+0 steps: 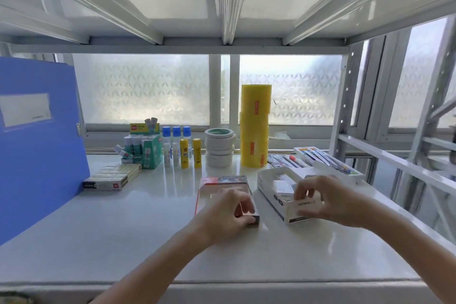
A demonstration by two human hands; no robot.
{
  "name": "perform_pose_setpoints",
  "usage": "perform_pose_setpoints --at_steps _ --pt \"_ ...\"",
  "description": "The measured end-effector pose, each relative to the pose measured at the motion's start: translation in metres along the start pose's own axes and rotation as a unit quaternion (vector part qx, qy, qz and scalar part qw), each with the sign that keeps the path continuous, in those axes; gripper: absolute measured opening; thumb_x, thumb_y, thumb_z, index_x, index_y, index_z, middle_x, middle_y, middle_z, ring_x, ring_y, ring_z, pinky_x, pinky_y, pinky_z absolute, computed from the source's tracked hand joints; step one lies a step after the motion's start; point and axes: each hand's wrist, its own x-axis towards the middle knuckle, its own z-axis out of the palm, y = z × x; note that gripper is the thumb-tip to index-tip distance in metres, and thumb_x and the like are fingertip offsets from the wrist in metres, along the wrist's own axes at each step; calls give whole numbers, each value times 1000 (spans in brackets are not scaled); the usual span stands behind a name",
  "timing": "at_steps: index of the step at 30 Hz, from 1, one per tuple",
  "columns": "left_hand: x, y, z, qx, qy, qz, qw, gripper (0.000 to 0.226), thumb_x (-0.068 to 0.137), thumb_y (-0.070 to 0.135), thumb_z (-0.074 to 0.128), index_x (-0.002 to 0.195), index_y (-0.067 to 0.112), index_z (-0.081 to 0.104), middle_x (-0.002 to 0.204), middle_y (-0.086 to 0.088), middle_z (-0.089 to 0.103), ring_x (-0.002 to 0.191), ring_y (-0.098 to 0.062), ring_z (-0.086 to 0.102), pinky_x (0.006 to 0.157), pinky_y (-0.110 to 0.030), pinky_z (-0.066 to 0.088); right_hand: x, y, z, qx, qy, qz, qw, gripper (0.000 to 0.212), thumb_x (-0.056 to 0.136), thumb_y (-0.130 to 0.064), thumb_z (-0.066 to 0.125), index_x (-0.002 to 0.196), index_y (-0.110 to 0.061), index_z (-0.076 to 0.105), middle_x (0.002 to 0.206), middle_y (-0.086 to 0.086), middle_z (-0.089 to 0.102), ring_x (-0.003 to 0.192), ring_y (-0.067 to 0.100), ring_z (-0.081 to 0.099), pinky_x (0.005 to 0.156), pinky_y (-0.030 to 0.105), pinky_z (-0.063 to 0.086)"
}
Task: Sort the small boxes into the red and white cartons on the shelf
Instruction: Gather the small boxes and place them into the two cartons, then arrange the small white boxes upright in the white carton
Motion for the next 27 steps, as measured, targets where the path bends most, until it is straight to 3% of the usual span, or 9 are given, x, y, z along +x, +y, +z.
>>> perform_pose_setpoints --at_steps 3,7,9,15,18,22,25,27 --pt "-1 -3 4 -24 47 -25 998 5 77 20 78 80 17 75 76 7 67 74 -11 64 72 -29 55 -7 15 25 24 64 -12 998 9 77 -27 72 80 -26 64 72 -21 58 78 10 47 66 20 37" --pt "-6 -6 3 -50 55 -32 997 3 76 14 79 75 16 77 69 13 63 77 -13 67 66 -20 53 -2 15 45 41 124 -40 991 12 78 -23 74 74 -29 64 67 -30 56 78 2 43 65 16 32" --pt "-9 -9 0 -63 51 -42 996 2 76 12 78 78 14 78 72 13 64 78 -11 67 66 -12 50 2 9 50 42 129 -48 990 11 79 -23 74 75 -29 65 66 -28 54 77 1 43 65 14 32" --pt "-19 -22 -13 -78 61 -61 993 6 77 12 78 83 13 79 81 3 69 80 -7 65 68 -11 52 13 -19 62 38 149 -74 985 5 81 -24 71 79 -26 67 80 -15 65 79 12 42 65 14 33" --pt "-22 -25 -17 -81 49 -68 993 6 77 15 79 83 15 78 85 0 69 80 -7 66 69 -12 53 15 -31 67 30 162 -68 984 3 82 -27 70 81 -25 68 86 -11 69 80 8 40 66 23 39" --pt "-15 -19 -27 -65 62 -54 995 14 79 26 77 89 17 77 87 3 67 80 -9 65 73 -16 54 13 -34 49 60 145 -43 987 9 80 -34 71 83 -25 71 78 -13 68 69 5 50 63 23 43" --pt "9 -7 -37 -54 89 -18 994 20 83 23 72 101 15 71 95 3 66 86 -6 62 75 -18 51 26 -13 14 111 197 -11 974 5 81 -22 71 84 -24 76 76 -12 72 59 3 57 58 17 44" --pt "35 0 -38 -29 52 -7 998 30 84 24 71 111 13 67 106 0 66 92 -7 59 81 -19 47 45 5 -5 103 171 -3 980 12 80 -14 72 90 -17 77 83 -4 75 64 5 60 60 17 46"
